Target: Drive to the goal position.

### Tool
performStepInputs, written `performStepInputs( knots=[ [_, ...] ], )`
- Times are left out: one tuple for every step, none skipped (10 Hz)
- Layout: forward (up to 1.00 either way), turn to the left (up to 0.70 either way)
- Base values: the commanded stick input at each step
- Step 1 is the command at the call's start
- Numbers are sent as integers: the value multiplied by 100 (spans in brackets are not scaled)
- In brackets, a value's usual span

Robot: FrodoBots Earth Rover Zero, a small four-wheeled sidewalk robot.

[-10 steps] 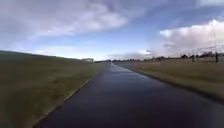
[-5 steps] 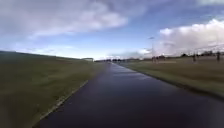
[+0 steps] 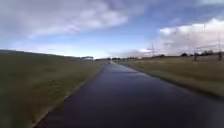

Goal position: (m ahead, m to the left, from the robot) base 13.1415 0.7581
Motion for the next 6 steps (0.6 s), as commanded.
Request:
performStepInputs(
  knots=[
    [100,0],
    [100,0],
    [100,0],
    [100,0],
    [100,0],
    [100,0]
  ],
)
